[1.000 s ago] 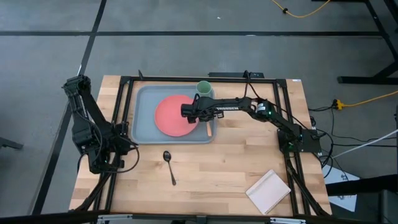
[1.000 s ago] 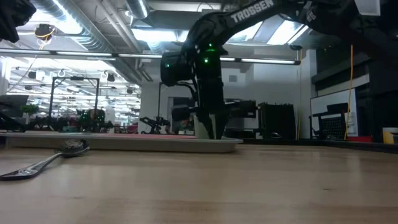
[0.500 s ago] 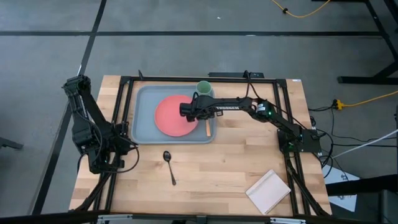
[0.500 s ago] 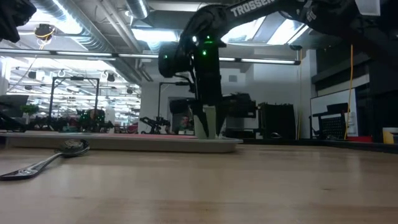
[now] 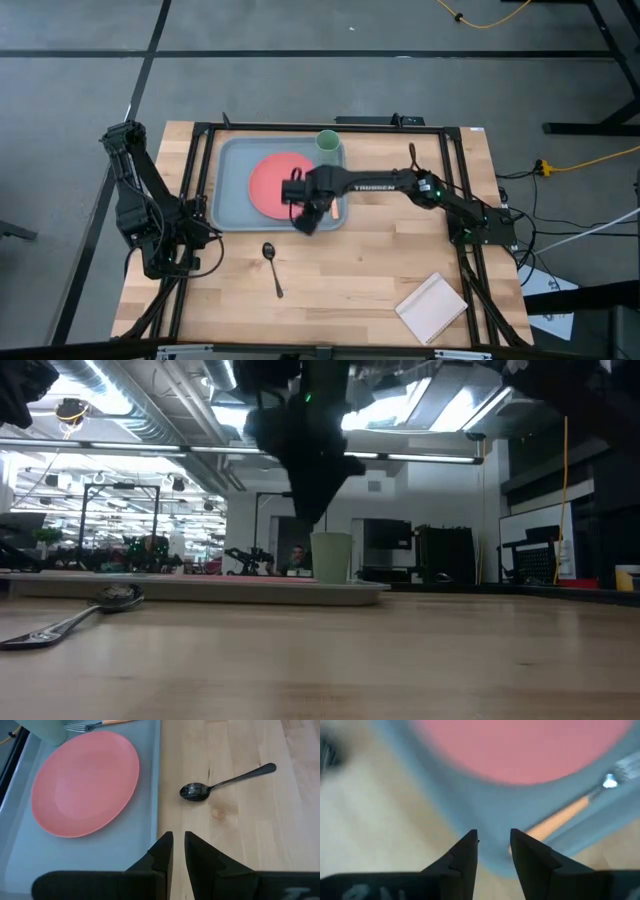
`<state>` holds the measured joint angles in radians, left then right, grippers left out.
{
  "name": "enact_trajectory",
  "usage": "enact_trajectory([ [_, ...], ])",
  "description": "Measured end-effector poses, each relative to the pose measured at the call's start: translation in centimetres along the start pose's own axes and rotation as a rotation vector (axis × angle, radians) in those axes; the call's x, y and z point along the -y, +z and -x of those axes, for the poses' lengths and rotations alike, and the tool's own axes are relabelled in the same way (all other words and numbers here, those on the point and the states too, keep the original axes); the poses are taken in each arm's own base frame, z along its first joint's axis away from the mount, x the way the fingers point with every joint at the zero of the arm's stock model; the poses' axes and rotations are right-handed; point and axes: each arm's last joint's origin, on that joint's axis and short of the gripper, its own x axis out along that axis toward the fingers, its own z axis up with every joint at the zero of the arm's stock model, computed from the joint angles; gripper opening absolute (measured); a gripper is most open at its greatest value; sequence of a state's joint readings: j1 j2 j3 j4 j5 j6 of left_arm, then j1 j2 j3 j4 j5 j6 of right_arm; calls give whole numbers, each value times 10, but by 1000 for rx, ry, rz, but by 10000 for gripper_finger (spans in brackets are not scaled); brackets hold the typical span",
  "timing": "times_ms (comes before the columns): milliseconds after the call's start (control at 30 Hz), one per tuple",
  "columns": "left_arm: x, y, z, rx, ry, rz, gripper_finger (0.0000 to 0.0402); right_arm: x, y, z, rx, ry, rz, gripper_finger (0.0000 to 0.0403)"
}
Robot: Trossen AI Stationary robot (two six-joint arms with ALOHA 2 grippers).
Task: Pick and place plate/cup/fork/spoon on tray
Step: Put the black spoon on the gray tray to the left of the light pink plate
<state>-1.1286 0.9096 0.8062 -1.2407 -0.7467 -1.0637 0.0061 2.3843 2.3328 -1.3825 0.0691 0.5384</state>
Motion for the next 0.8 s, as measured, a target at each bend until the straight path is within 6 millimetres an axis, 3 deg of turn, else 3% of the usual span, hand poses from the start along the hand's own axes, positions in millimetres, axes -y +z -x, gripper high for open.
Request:
enact_trajectory([
  [200,2,-4,0,-151,-78,42,41,-31,-33,4,-105,-10,410,122],
  [333,2,-4,0,-131,-59,162,41,-38,-50,7,-195,-32,624,122],
  [433,1,-2,0,-81,-34,212,41,-44,-55,12,-201,56,753,122],
  [600,0,0,0,-5,-2,177,41,-48,-66,18,-285,288,751,122],
  [800,-1,0,0,0,4,72,41,-37,-98,16,-390,305,721,122],
])
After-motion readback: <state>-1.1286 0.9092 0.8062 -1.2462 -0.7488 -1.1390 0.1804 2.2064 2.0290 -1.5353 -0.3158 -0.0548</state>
